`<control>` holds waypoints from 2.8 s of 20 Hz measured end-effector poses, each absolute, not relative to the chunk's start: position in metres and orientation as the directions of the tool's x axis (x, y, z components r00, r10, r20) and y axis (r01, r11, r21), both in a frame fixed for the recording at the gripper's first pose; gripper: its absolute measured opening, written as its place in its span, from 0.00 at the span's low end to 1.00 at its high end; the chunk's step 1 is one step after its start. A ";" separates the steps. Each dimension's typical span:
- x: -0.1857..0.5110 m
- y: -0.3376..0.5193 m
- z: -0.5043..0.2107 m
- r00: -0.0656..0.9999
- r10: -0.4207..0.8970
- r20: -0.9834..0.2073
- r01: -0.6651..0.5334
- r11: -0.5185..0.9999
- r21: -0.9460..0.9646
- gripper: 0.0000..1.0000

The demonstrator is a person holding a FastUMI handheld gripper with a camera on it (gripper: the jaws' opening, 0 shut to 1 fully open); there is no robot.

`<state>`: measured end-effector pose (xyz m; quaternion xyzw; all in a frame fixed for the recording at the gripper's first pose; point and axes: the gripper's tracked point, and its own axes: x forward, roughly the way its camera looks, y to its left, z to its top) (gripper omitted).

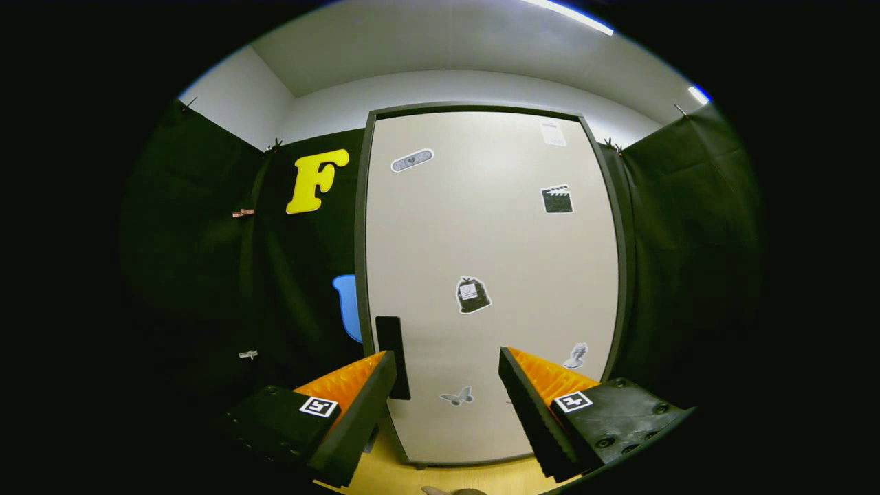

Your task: Open the shoe cabinet door, grab the shoes and put them into the shoe cabinet, then close the shoe cabinet door.

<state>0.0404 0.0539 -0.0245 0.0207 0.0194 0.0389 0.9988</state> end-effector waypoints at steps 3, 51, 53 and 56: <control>0.062 0.075 -0.035 0.994 0.093 -0.056 -0.092 0.995 0.031 0.98; -0.062 -0.011 -0.057 0.918 0.335 -0.212 -0.326 0.942 0.078 0.22; -0.069 -0.029 -0.054 0.921 0.328 -0.210 -0.317 0.945 0.083 0.22; -0.082 -0.053 -0.051 0.933 0.292 -0.209 -0.285 0.956 0.062 0.22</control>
